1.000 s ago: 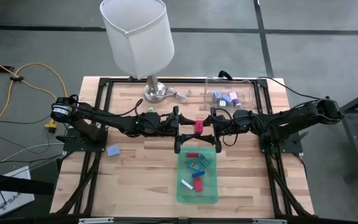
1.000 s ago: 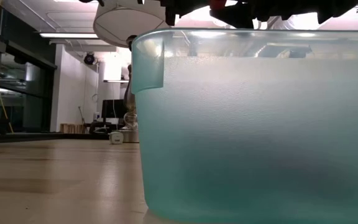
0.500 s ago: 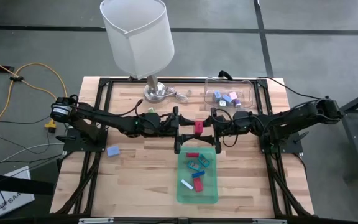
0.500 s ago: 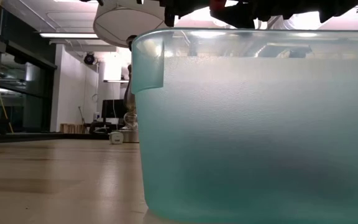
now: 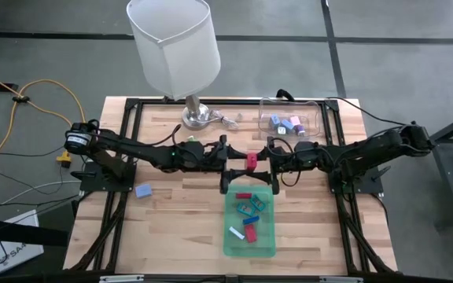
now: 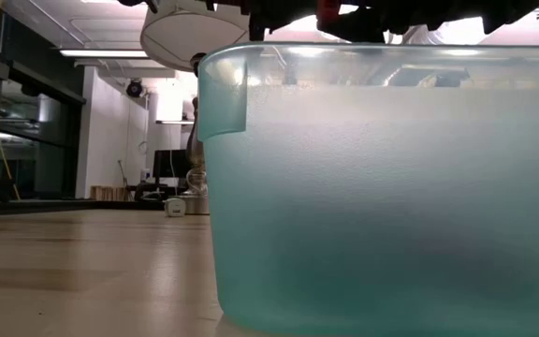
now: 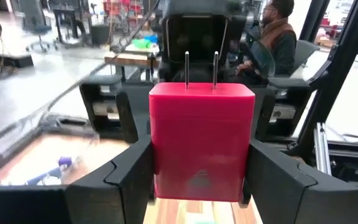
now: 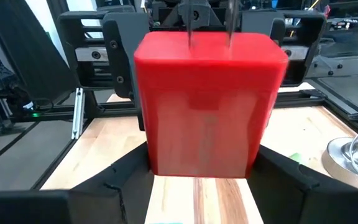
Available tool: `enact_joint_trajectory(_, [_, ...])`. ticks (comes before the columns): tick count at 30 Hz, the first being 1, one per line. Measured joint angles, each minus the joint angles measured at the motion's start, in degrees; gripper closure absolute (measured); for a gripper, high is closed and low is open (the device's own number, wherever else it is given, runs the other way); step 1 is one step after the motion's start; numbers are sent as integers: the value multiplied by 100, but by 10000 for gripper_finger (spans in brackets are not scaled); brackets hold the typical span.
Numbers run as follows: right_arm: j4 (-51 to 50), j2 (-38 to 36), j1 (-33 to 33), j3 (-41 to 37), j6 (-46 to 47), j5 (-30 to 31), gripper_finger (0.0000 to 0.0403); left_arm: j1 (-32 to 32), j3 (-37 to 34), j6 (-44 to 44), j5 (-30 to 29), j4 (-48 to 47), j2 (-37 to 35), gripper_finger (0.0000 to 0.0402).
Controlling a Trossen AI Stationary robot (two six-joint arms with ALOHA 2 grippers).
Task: Pick & Place Office items
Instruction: Put the red charger adapter into the transparent bin
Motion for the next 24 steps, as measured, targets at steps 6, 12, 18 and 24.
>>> enact_joint_trajectory(6, [-23,0,0,13,-30,-9,143,-2,-15,11,8,9,7,189])
enact_joint_trajectory(12, [-28,0,-2,13,-35,-9,129,-2,-15,69,7,66,9,189])
enact_joint_trajectory(18, [-39,0,-4,15,-42,33,128,-2,-15,122,36,160,9,189])
enact_joint_trajectory(24, [-66,4,-7,15,-42,28,134,-4,-5,245,34,392,8,189])
